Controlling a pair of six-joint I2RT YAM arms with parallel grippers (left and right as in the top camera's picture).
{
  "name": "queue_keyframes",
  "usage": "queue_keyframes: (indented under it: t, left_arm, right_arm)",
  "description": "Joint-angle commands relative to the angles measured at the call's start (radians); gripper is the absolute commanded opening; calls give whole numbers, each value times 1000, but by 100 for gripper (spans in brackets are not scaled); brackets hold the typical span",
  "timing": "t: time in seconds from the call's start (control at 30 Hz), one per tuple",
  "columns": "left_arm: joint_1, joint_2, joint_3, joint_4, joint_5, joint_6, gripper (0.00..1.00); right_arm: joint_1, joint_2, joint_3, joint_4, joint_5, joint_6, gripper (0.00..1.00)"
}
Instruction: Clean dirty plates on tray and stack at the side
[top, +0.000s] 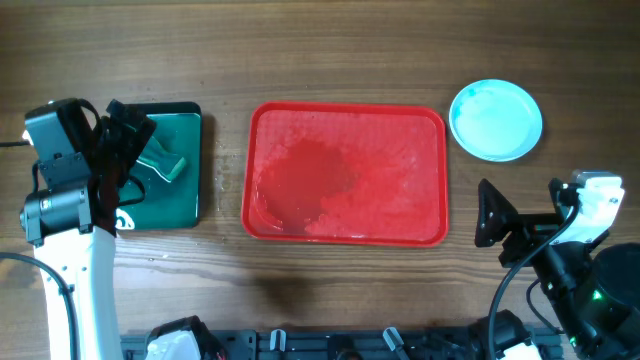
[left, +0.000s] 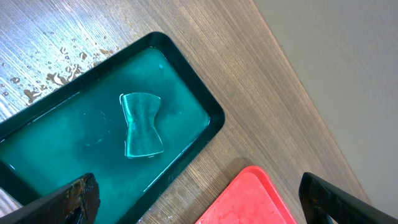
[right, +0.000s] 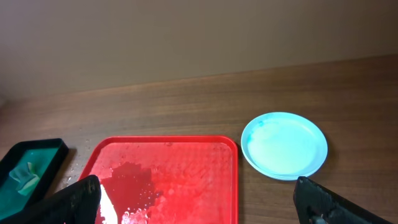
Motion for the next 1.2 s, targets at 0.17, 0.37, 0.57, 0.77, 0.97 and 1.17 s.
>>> queue_keyframes:
  t: [0.17,0.37,0.57,0.77,0.97,1.17]
  left_arm:
    - [3,-2,2,0,8,8,100]
    - [3,-2,2,0,8,8,100]
    - [3,-2,2,0,8,8,100]
    - [3,-2,2,0,8,8,100]
    - [3,-2,2,-1,8,8,100]
    - [3,-2,2,0,8,8,100]
  right_arm:
    - [2,-1,-2,-1,21,-18,100]
    - [-9,-8,-2,-15,21,-19,100]
    - [-96,-58,-48,-69,-13,-21,100]
    - [-253,-264,-426,237,-143,-21,100]
    - [-298,-494,-806,662,-244,-21,100]
    - [-300,-541,-988,924,-255,-19,100]
